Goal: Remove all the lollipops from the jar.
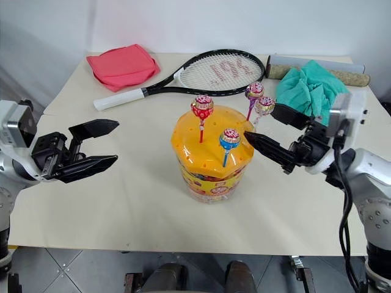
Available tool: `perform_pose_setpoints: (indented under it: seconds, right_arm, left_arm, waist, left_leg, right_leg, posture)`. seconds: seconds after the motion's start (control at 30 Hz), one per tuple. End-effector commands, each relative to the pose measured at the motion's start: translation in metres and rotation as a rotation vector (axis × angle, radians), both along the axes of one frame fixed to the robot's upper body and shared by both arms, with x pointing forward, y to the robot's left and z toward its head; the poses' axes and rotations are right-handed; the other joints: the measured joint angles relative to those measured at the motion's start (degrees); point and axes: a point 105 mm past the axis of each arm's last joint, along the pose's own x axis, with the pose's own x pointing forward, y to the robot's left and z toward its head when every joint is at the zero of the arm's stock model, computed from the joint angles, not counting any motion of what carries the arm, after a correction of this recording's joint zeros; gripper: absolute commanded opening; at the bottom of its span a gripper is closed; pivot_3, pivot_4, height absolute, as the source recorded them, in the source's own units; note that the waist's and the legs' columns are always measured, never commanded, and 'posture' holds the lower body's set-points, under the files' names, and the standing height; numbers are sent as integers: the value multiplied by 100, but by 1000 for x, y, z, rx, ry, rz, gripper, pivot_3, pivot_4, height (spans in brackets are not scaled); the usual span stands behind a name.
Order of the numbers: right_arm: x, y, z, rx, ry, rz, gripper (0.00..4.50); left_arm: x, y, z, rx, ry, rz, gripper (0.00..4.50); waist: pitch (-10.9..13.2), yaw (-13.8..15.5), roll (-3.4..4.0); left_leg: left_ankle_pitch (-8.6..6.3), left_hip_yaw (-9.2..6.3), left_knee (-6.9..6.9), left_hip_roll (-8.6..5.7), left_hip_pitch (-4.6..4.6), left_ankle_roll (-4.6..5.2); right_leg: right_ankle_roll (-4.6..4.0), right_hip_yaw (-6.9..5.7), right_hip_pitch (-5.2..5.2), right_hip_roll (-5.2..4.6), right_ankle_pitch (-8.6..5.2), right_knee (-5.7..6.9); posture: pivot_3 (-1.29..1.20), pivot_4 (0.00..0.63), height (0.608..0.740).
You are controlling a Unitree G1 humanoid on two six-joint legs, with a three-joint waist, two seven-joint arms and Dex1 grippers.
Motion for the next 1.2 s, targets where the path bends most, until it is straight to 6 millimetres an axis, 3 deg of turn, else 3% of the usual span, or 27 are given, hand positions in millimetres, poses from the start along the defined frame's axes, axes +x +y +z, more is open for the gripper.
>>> perform_pose_setpoints:
  seconds: [0.03,0.2,0.4,0.53,0.77,0.93,1.03,1.13,1.2]
  right_arm:
    - [-3,5,7,13,-17,20,3472]
    - [-1,7,9,12,-17,28,1891]
    - [-5,-7,10,24,-34,36,23]
    - [-6,-15,8,-1,-28,47,23]
    - [-10,-31,40,105,-80,54,23]
    - [-15,-56,54,160,-70,13,23]
    - [-1,-91,37,104,17,-150,23]
    - [23,-148,-18,-151,184,-435,23]
    - [27,-170,-41,-240,260,-515,23]
  left_arm:
    - [-5,3,8,1,-49,20,4500]
    - [-5,4,7,4,-54,31,4500]
    - [-3,1,11,9,-65,30,4500]
    - [-2,0,12,16,-71,25,4500]
    - [3,-3,17,20,-94,8,4500]
    - [3,-7,17,21,-98,-18,4500]
    - [2,-10,18,26,-108,-32,4500]
    - [1,-13,15,47,-116,-41,4500]
    - [1,-13,11,65,-112,-41,4500]
  waist:
    - [0,0,0]
    - [0,1,0]
    - [0,-1,0]
    - [1,15,-2]
    - [2,8,-3]
    - [2,10,-3]
    - [2,13,-3]
    - [3,28,-6]
    - [5,14,-8]
  left_leg:
    - [0,0,0,0,0,0]
    - [0,-1,1,-1,0,0]
    - [0,0,1,-2,0,0]
    - [0,-2,3,-4,-1,0]
    - [0,-4,4,-5,-3,0]
    - [0,-4,3,-4,-6,0]
    - [0,5,6,-5,-10,0]
    - [0,33,10,-9,-13,2]
    - [0,38,12,-10,-14,4]
  right_leg:
    - [0,0,0,0,0,0]
    - [0,-1,0,0,0,1]
    - [0,-1,0,0,0,0]
    - [0,-3,2,-1,0,1]
    - [0,-7,3,-2,0,0]
    - [0,-12,3,-1,0,-1]
    - [0,-16,3,-2,0,-2]
    - [0,-22,7,-4,0,-3]
    - [0,-21,6,-5,0,-3]
  posture:
    - [0,150,740]
    - [0,150,740]
    - [0,150,740]
    - [0,150,740]
    - [0,150,740]
    - [0,150,740]
    - [0,150,740]
    - [0,150,740]
    - [0,150,740]
